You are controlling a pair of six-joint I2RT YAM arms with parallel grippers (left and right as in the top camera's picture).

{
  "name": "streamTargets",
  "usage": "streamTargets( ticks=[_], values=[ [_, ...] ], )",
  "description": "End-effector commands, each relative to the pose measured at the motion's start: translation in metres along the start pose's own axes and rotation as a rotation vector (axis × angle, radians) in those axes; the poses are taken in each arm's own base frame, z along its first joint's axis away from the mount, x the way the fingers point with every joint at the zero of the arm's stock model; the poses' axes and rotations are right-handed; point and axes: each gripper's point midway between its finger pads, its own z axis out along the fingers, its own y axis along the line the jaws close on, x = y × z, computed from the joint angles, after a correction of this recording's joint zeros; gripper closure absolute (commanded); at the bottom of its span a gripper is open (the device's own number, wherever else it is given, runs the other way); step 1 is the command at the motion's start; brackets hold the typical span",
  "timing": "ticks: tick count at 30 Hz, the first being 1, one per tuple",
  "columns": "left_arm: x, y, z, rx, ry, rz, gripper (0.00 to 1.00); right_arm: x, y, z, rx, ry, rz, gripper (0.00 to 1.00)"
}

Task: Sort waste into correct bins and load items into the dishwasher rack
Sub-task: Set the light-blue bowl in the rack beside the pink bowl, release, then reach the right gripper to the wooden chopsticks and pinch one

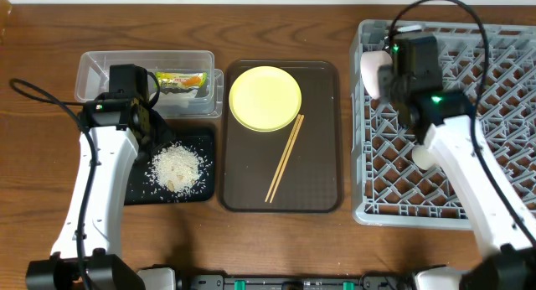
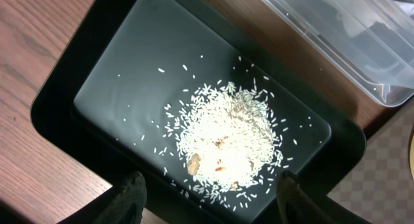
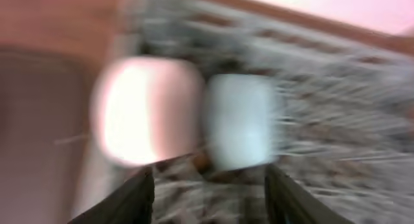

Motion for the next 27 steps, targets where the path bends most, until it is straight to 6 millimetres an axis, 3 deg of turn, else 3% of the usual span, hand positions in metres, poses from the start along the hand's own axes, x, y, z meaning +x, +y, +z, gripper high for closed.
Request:
streamTargets(
  ticks=[1, 7, 17, 27],
  values=[
    [-0.001, 0.002, -0.001, -0.005, -0.003, -0.011, 0.33, 0.017, 0.091, -0.022, -0.491, 0.111, 0.139, 0.52],
    [-0.001, 0.002, -0.001, -0.005, -0.004, -0.012, 0.33, 0.058, 0.139, -0.025, -0.533, 0.242, 0.063, 0.52],
    [-0.001, 0.002, -0.001, -0.005, -0.003, -0.012, 0.33, 0.119, 0.184, 0.014, -0.301, 0.394, 0.021, 0.5],
    [-0.001, 0.002, -0.001, -0.005, -0.003, -0.011, 0.33, 0.169, 0.225, 0.044, -0.261, 0.509, 0.09, 0.52]
  ],
)
